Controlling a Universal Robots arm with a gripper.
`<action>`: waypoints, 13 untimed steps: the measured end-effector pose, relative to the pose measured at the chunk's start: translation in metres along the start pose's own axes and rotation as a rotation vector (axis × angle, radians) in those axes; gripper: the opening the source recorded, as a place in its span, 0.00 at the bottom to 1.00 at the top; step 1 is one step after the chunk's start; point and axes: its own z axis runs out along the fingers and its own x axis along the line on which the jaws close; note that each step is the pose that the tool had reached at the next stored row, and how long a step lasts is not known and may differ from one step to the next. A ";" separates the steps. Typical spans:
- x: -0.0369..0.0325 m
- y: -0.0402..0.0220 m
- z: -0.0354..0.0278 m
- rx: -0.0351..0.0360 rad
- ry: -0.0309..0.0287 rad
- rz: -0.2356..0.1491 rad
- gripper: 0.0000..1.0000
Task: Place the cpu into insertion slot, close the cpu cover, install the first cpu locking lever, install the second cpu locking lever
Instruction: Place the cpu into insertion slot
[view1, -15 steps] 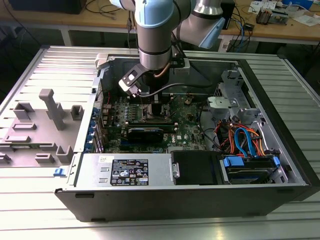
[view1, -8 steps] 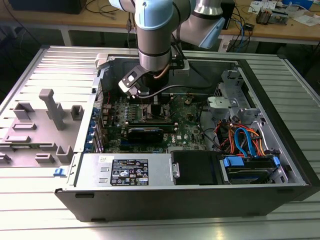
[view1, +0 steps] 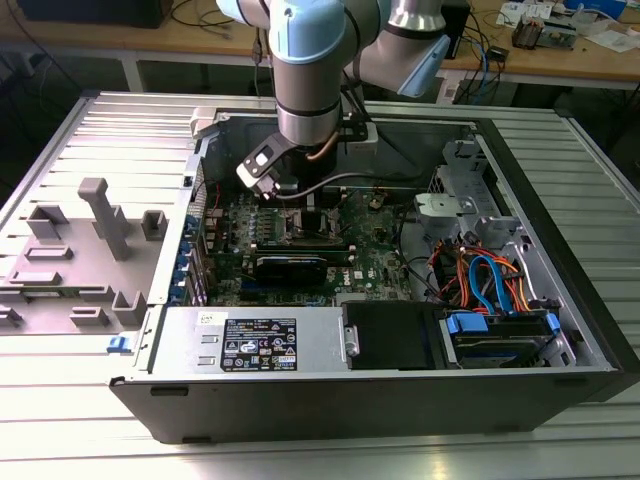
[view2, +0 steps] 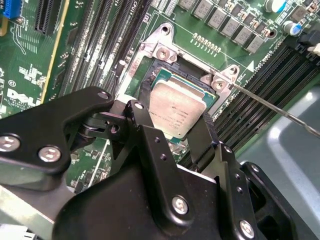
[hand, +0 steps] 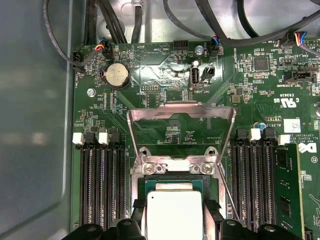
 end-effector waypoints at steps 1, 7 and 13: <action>-0.0005 0.0000 0.0000 0.0000 -0.0001 0.000 0.54; -0.0015 0.0006 0.0003 0.0004 -0.0003 0.000 0.54; -0.0016 0.0005 0.0024 0.0003 -0.0003 0.000 0.62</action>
